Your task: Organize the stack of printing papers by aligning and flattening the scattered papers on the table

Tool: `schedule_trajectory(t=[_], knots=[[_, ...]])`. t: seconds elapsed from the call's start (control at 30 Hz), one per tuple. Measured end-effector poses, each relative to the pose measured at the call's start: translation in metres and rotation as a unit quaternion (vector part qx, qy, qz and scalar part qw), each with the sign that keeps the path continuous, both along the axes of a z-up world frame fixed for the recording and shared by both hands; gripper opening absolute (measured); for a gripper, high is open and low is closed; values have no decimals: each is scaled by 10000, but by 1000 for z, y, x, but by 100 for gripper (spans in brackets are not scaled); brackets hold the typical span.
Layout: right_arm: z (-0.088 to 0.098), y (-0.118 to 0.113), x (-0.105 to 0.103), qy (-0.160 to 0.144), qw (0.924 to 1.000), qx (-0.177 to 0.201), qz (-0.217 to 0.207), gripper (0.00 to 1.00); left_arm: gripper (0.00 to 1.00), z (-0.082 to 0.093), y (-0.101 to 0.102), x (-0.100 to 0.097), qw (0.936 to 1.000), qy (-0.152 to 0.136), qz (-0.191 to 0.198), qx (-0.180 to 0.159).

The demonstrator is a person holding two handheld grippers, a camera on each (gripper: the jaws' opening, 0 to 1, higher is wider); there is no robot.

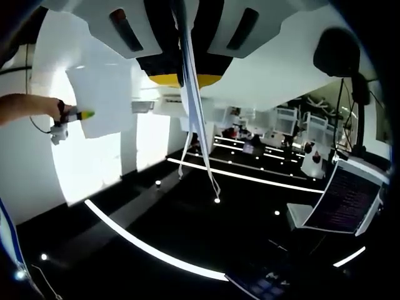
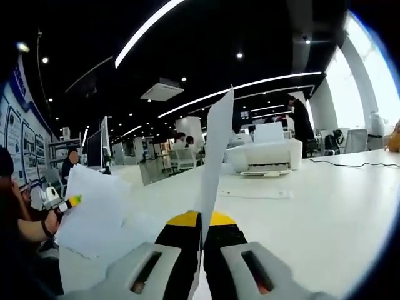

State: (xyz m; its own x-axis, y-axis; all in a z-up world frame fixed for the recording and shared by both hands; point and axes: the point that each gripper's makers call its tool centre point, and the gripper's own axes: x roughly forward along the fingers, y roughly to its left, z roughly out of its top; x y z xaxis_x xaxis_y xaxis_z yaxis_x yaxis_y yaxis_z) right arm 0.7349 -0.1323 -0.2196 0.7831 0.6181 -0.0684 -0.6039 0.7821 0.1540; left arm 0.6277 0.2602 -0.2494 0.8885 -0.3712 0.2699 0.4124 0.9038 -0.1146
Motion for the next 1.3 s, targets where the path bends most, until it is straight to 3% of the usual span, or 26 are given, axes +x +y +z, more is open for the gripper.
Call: schedule_trajectory(t=[0.77, 1.3], knots=[[49, 40, -31, -546, 9971, 72, 534, 0, 8, 0, 0, 0, 10000, -6, -10, 0], [73, 62, -49, -777, 9930, 163, 877, 0, 8, 0, 0, 1, 10000, -8, -20, 8]])
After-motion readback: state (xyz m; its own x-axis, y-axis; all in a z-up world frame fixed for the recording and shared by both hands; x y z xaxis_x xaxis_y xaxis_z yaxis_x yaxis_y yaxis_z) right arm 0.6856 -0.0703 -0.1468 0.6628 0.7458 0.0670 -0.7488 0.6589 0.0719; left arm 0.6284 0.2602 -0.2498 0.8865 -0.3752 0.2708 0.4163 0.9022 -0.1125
